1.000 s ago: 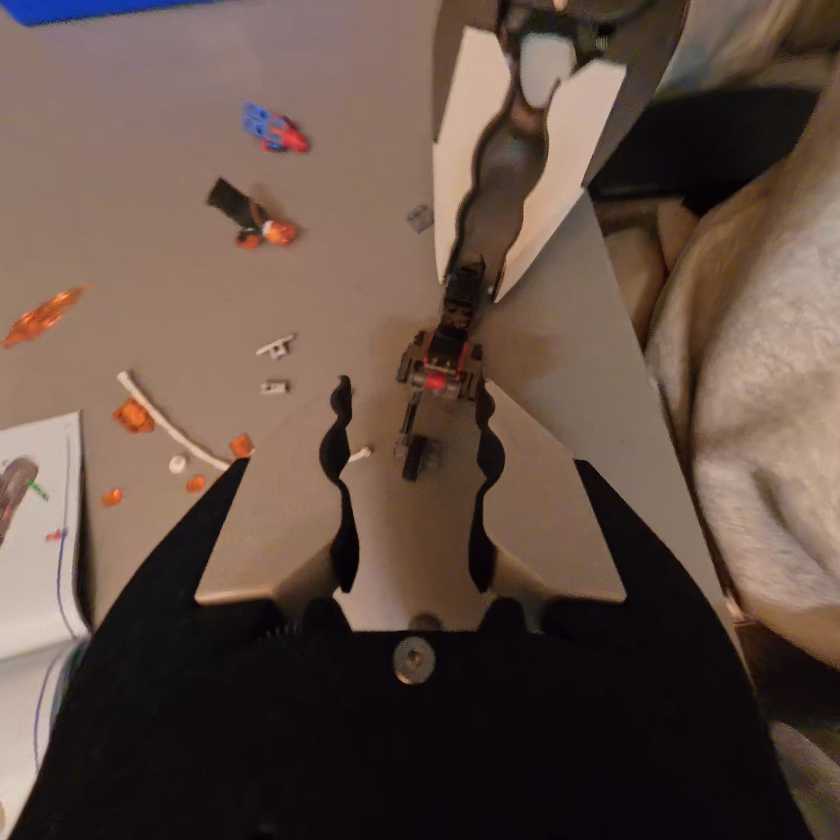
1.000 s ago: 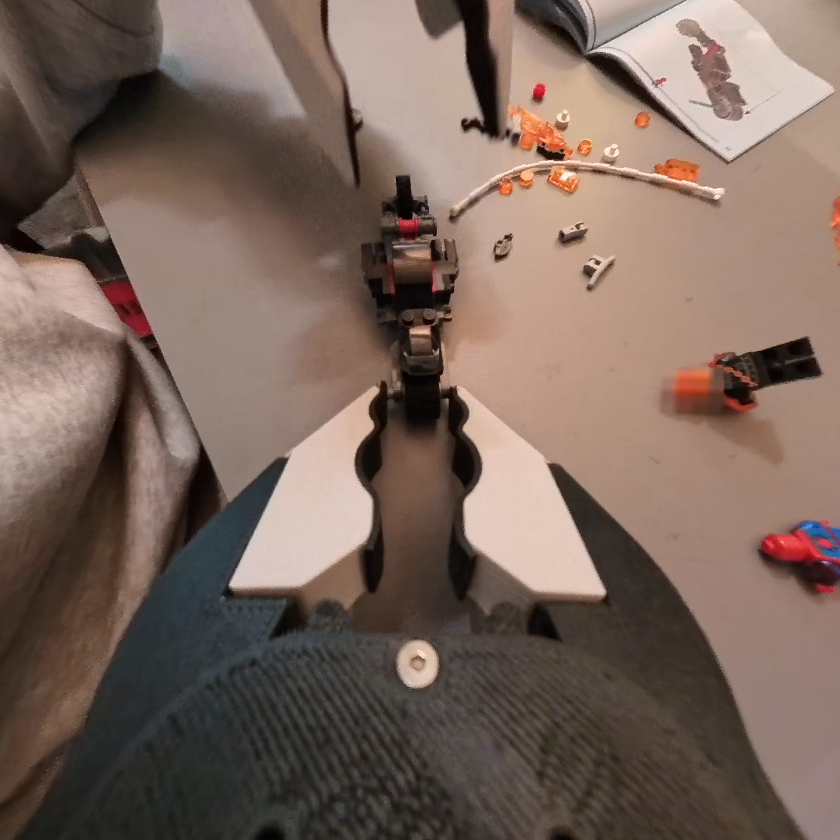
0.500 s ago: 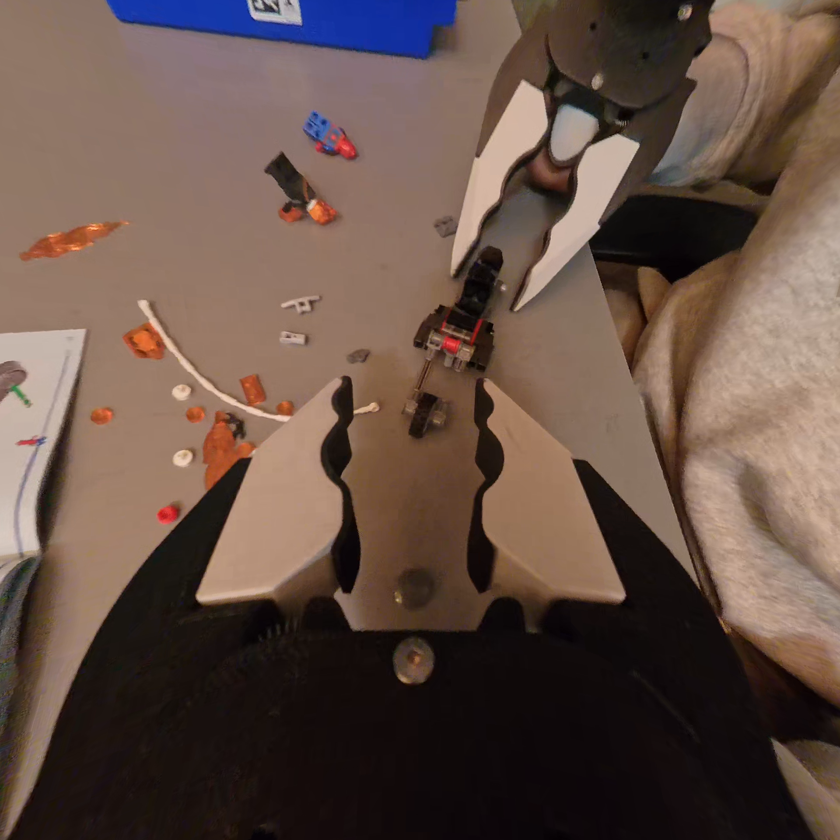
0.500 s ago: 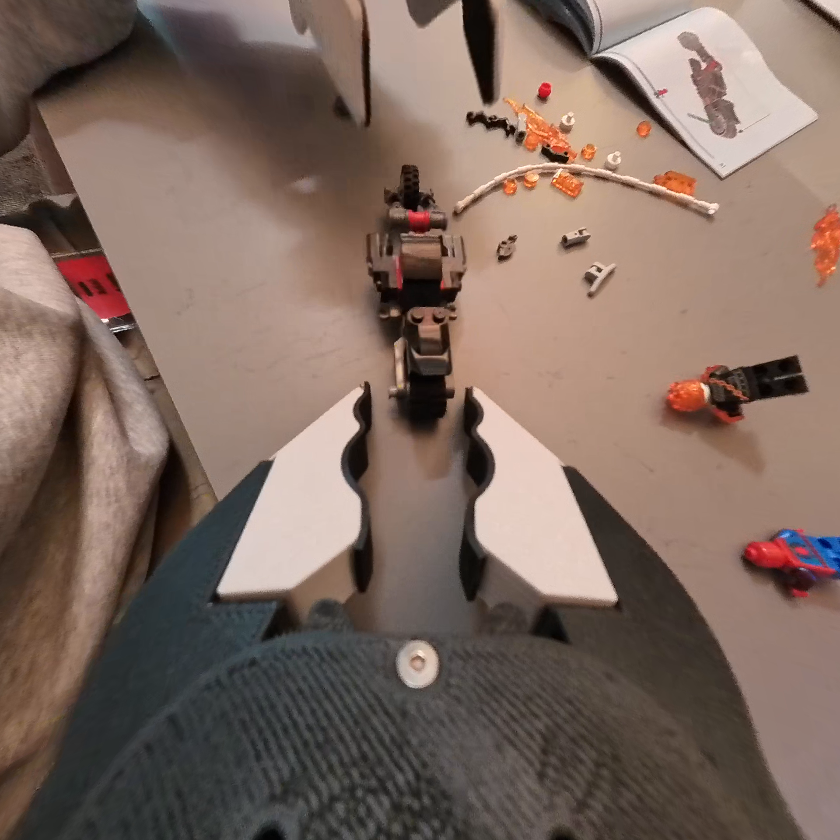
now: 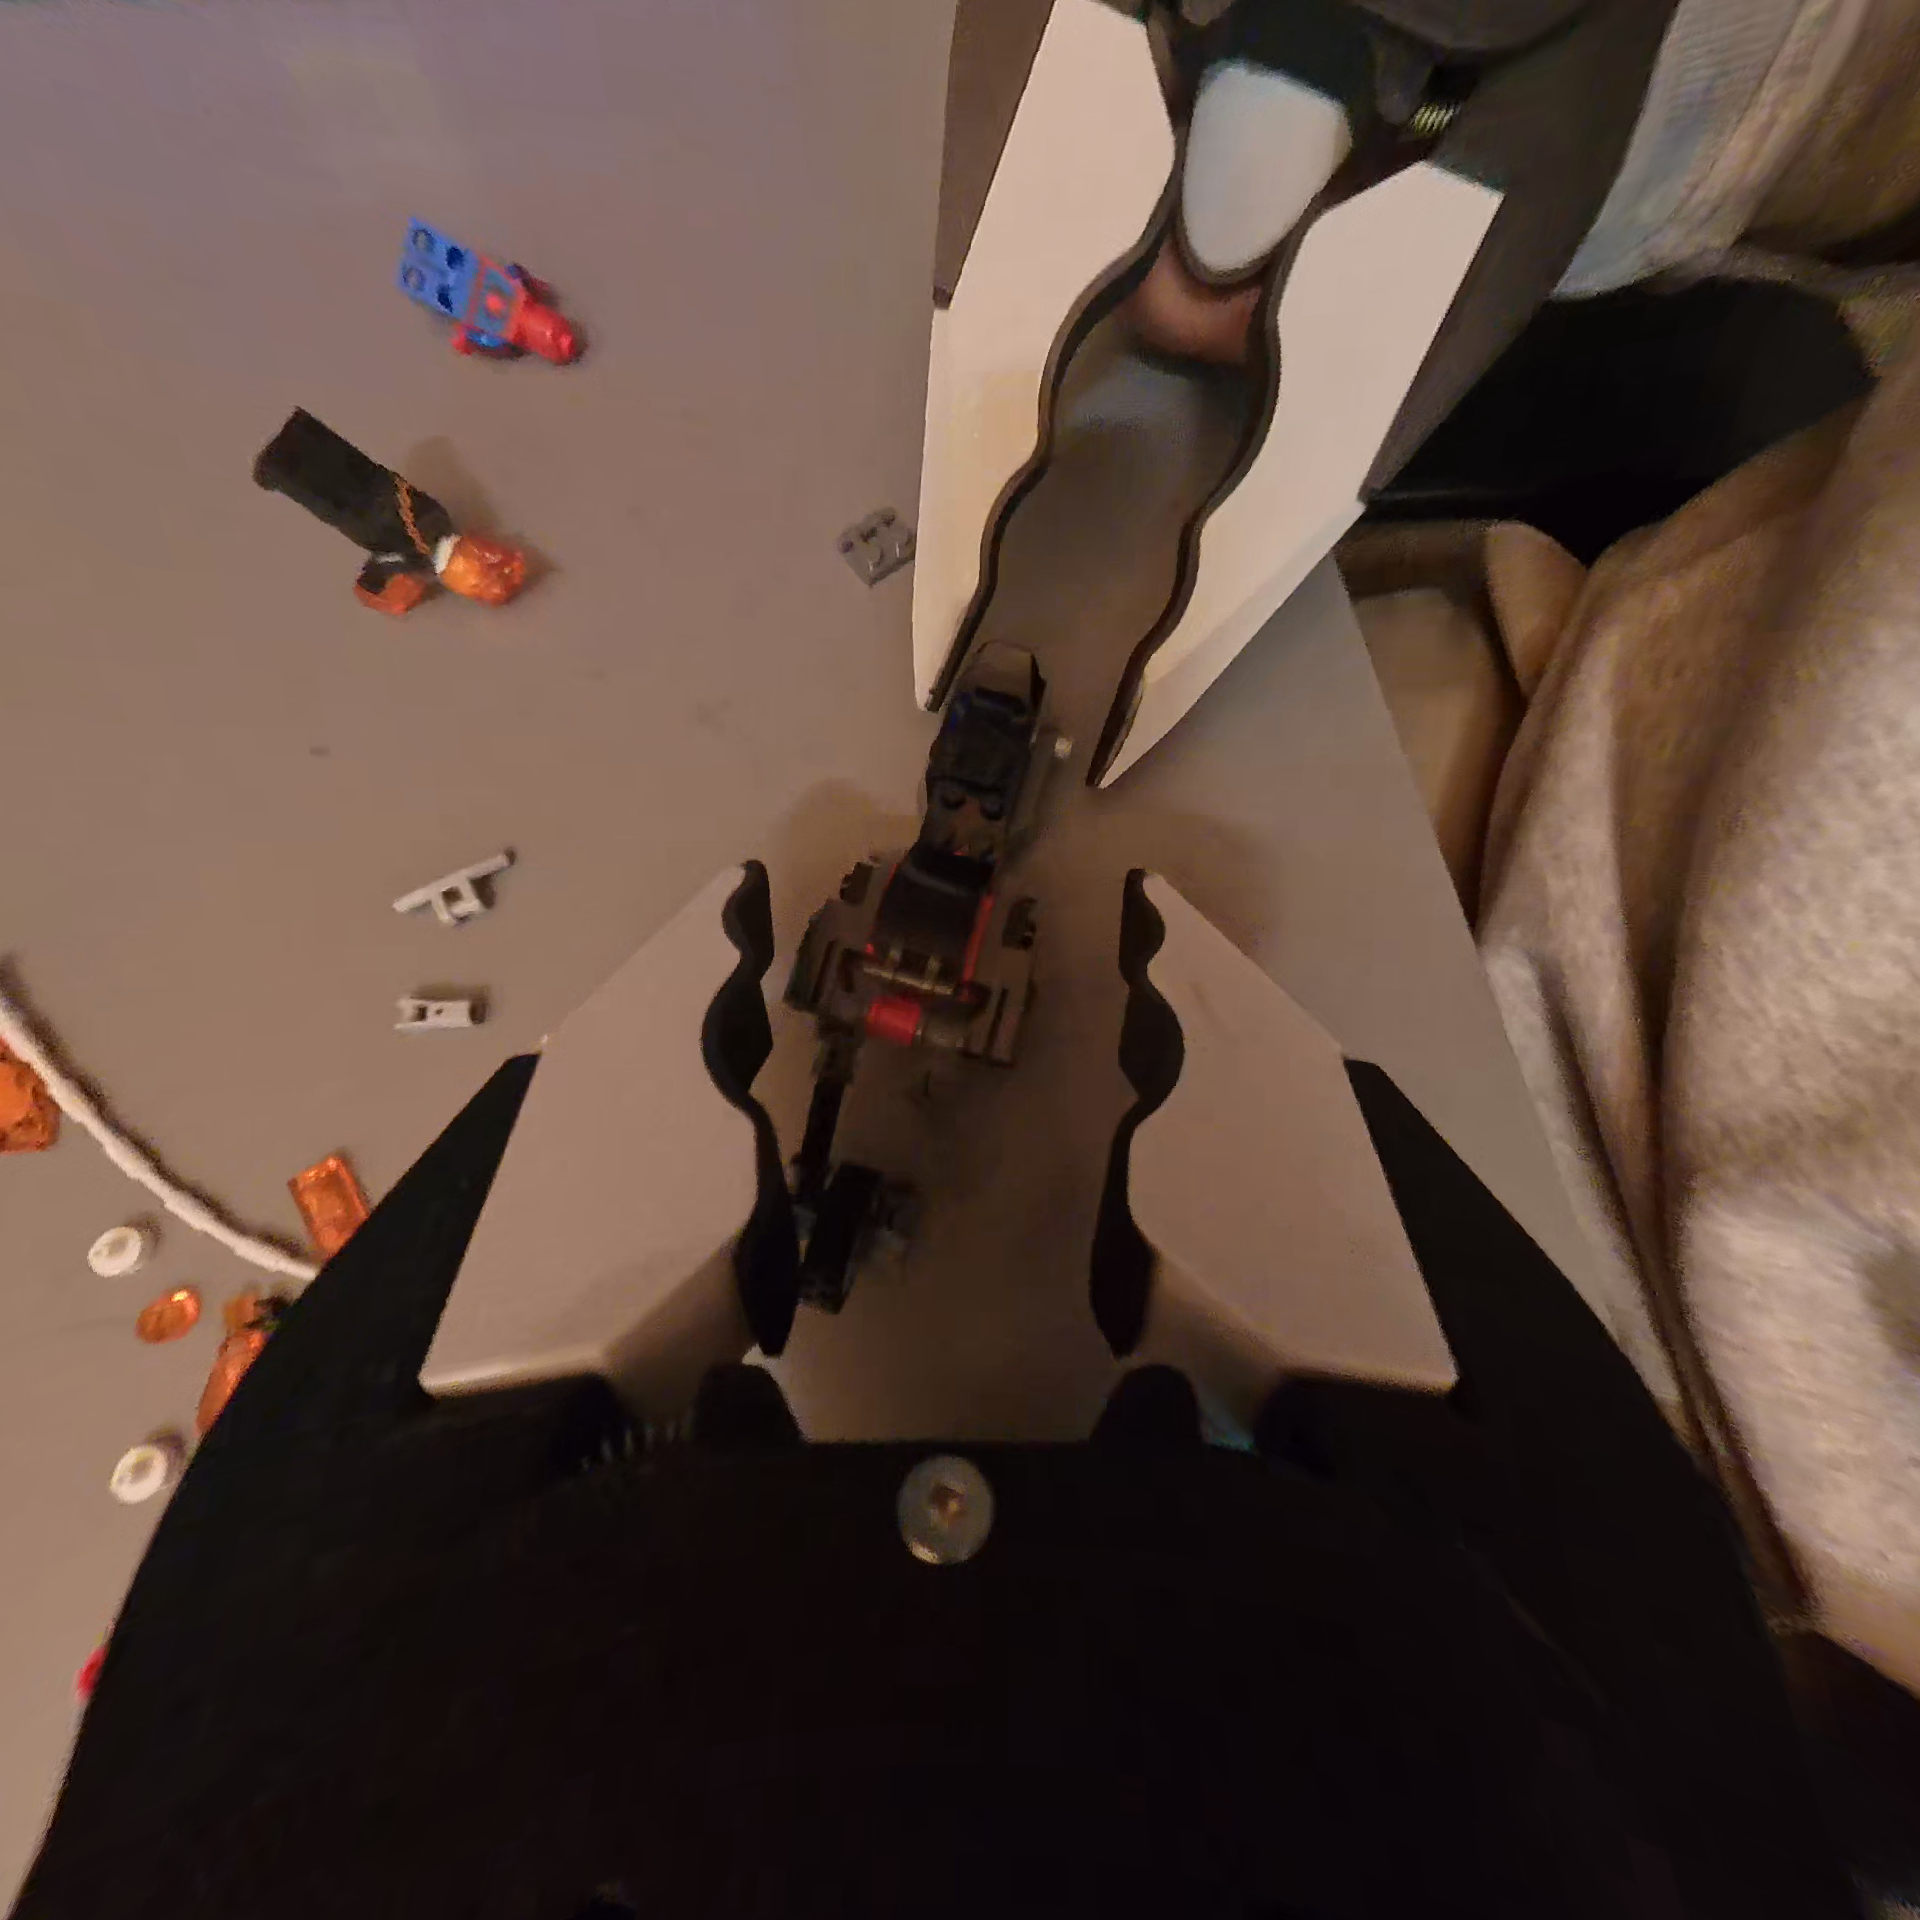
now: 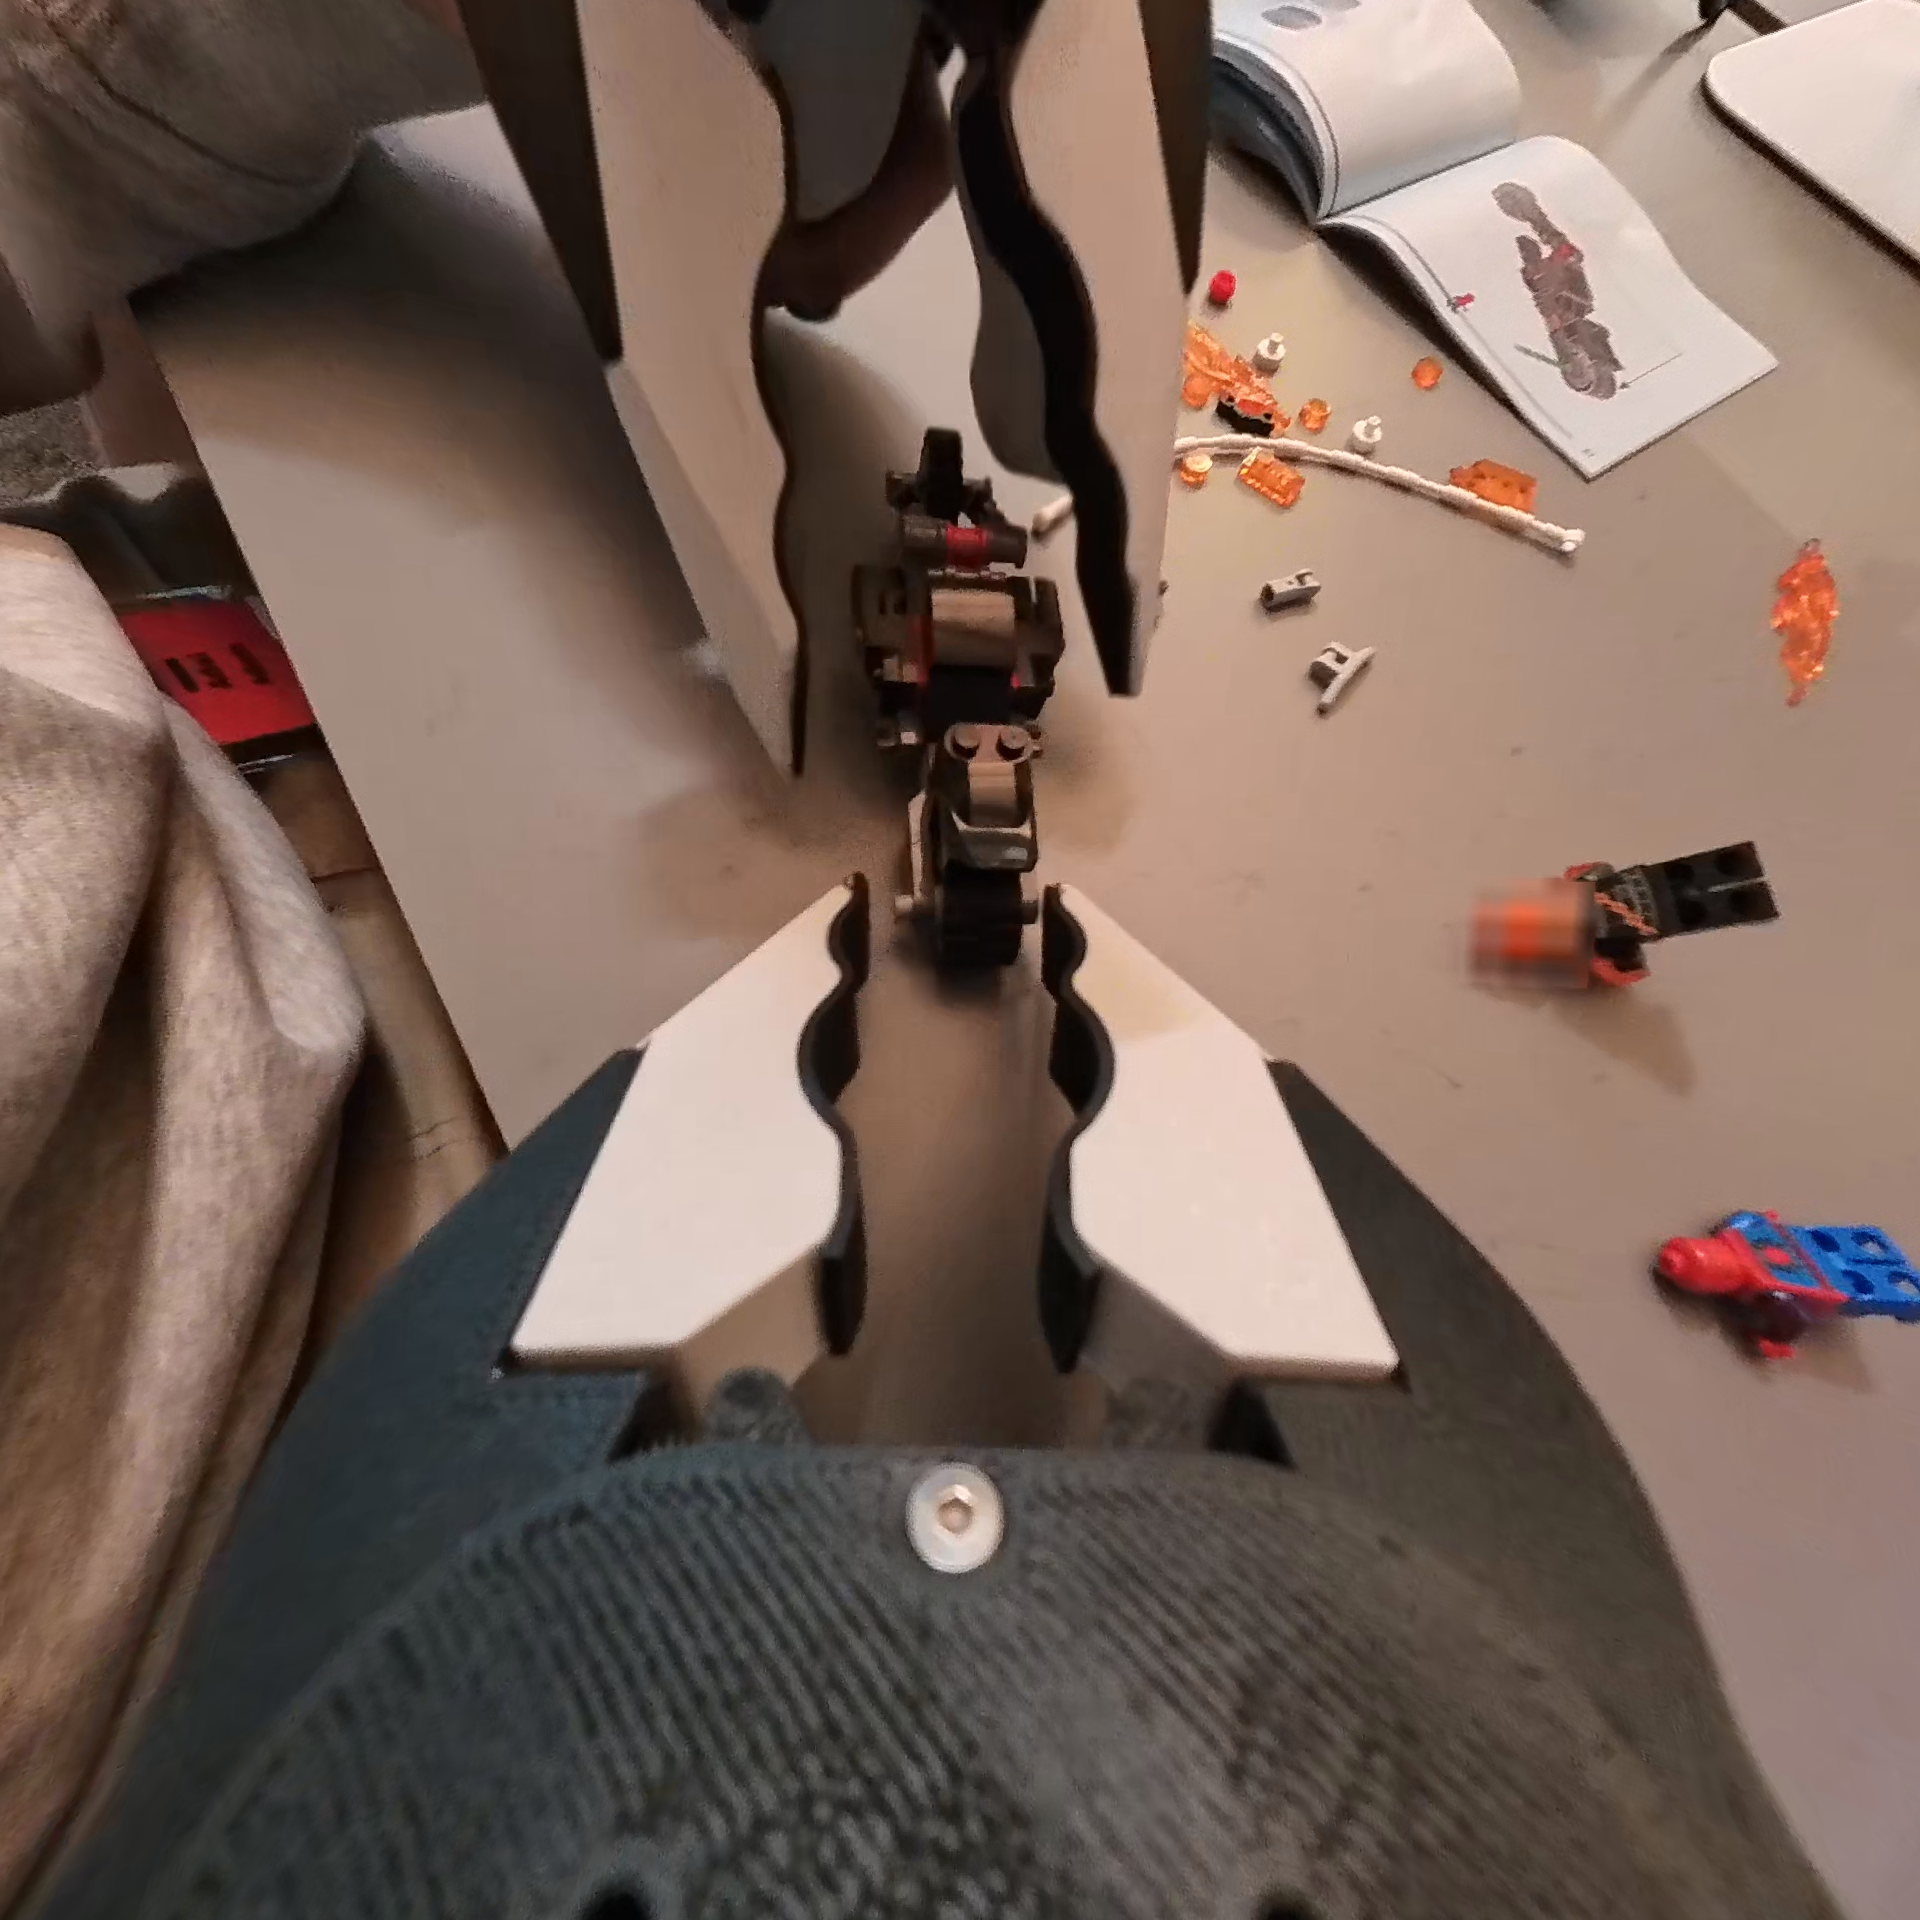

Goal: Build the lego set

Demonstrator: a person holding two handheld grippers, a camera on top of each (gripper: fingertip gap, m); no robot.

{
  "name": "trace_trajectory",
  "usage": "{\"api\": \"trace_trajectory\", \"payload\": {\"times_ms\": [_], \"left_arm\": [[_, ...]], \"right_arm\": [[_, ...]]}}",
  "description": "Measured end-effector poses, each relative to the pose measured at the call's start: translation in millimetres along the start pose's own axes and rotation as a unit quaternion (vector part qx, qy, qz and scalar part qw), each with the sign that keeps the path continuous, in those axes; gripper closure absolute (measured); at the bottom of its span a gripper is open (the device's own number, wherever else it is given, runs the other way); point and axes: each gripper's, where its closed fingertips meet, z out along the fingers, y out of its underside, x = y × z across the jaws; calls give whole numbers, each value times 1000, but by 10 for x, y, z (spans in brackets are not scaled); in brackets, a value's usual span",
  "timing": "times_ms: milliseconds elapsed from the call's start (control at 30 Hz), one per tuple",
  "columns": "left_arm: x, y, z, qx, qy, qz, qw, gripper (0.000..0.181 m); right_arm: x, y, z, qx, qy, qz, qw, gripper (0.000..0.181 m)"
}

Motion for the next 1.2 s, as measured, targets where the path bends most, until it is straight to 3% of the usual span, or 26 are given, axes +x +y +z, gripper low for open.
{"api": "trace_trajectory", "payload": {"times_ms": [133, 200, 1033, 1100, 1200], "left_arm": [[8, 105, 136, -41, -6, 7, 999, 119], [13, 85, 121, -35, -5, 4, 999, 135], [51, 107, 119, -29, 5, 4, 1000, 135], [49, 109, 119, -30, 5, 3, 1000, 135], [47, 110, 119, -31, 5, 3, 1000, 135]], "right_arm": [[-12, -8, -23, -1, 1, 6, 1000, 155], [-34, -16, -33, -1, -10, 13, 1000, 155], [-28, 7, -1, -4, 1, -33, 999, 157], [-15, 6, 4, -3, 4, -32, 999, 156], [83, 31, 1, -11, 50, -47, 998, 136]]}}
